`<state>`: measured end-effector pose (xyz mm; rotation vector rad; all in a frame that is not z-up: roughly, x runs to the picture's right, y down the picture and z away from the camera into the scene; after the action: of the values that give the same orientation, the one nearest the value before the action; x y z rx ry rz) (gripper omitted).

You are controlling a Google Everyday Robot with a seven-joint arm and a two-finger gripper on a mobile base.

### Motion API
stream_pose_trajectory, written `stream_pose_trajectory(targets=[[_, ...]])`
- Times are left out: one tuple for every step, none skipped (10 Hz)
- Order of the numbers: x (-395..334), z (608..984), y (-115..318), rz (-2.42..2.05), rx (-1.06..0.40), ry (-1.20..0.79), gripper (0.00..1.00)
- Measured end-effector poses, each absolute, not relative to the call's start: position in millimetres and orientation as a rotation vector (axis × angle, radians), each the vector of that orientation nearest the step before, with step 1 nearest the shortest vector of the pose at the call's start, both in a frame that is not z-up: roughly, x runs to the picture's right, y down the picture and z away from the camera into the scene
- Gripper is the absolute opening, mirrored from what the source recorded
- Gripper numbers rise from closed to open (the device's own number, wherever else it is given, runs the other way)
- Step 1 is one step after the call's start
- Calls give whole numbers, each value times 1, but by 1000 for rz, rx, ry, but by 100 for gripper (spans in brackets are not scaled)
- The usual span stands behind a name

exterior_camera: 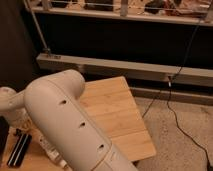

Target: Push the eraser across the table

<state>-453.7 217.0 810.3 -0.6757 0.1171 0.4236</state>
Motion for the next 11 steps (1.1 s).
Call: stream_pose_trajectory(targets=[[-453,806,225,385,-685,120,0],[-448,802,235,349,-697,125,0],[-444,799,243,326,-710,133,0],[-441,796,250,310,-724,138,0],[-437,791,260,297,-751,145,0],[-435,787,269,293,-779,151,0],[-434,784,273,295,-800,154,0],[-433,781,278,303,-828,159,0],[-434,778,283,314,-863,164,0],[-435,774,287,315,-888,169,0],[-440,768,293,316,-919,163,0]])
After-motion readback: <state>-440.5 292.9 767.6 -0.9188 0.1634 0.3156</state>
